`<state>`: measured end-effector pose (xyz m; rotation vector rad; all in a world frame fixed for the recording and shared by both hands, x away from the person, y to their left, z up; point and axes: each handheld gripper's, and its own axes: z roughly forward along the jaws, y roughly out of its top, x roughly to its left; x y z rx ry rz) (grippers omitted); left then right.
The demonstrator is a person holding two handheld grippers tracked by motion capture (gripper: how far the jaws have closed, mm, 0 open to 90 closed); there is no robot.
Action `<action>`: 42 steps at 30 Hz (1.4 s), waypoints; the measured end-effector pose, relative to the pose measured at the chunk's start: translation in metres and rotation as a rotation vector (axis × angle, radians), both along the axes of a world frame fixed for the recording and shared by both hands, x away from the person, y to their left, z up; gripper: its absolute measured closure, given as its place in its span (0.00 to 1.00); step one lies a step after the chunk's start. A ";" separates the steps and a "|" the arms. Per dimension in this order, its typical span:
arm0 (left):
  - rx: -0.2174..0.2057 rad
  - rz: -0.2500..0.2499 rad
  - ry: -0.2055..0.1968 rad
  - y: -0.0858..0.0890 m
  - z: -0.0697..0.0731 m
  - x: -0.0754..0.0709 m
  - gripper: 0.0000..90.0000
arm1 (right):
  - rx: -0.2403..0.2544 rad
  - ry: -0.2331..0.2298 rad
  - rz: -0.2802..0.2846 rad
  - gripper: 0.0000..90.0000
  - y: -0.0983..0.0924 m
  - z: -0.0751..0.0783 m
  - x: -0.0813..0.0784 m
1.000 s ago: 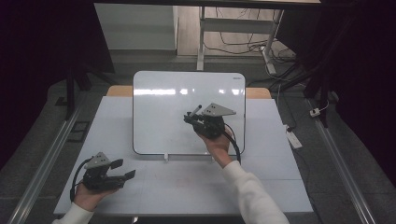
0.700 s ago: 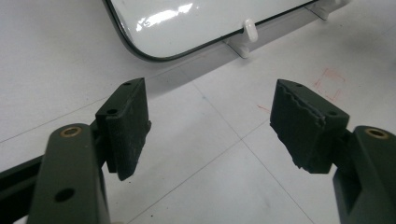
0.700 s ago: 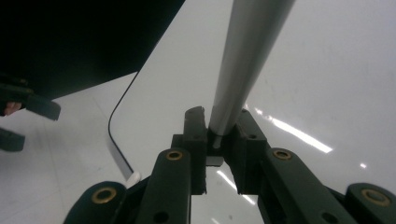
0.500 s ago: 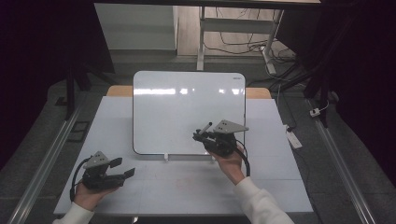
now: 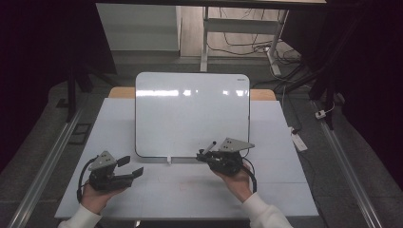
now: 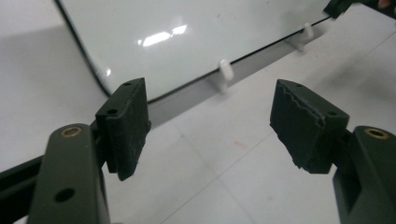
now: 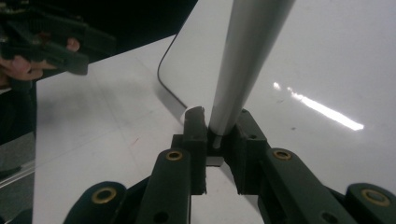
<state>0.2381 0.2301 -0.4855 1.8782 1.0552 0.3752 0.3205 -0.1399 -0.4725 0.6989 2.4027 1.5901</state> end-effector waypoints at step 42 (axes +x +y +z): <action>-0.003 -0.365 -0.090 -0.127 0.038 0.040 0.89 | 0.012 0.138 0.145 0.85 0.037 -0.023 -0.016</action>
